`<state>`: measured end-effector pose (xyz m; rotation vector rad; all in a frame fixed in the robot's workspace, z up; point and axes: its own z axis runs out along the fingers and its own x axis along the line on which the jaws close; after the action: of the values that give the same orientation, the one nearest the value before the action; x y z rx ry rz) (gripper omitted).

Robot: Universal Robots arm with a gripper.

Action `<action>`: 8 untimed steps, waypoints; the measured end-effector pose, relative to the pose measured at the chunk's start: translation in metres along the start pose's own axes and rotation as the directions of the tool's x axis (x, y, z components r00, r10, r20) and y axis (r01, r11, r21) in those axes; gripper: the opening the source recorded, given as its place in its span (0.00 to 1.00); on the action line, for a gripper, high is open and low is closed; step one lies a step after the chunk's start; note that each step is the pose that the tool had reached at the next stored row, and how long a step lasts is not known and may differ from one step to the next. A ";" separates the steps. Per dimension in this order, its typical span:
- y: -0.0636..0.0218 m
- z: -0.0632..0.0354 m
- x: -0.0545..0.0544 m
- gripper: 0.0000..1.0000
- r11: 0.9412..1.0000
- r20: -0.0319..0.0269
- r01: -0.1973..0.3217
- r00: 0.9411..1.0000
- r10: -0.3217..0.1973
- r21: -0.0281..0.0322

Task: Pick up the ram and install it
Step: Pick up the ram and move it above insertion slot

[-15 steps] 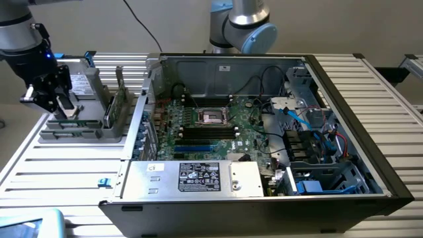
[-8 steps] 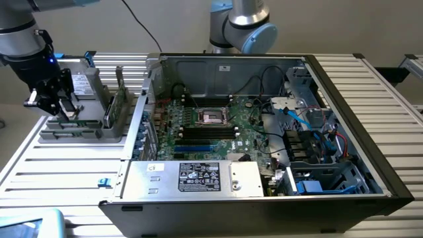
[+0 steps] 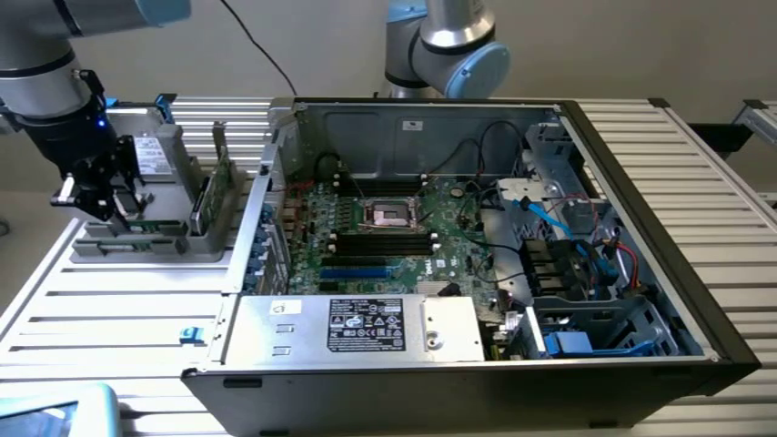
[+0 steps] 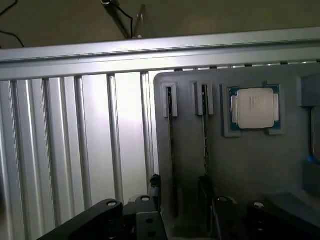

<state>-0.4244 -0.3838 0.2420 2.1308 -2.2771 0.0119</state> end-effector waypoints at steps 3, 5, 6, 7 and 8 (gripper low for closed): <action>-0.0002 0.0056 0.000 0.43 1.000 0.000 0.000 1.000 0.000 0.000; -0.0002 0.0091 0.000 0.43 1.000 0.000 0.000 1.000 0.000 0.000; -0.0004 0.0110 0.001 0.43 1.000 0.000 0.000 1.000 0.000 0.000; -0.0003 0.0127 0.001 0.43 1.000 0.000 0.000 1.000 0.000 0.000; -0.0004 0.0145 0.002 0.43 1.000 0.000 0.000 1.000 0.000 0.000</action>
<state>-0.4243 -0.3861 0.2276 2.1309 -2.2769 0.0118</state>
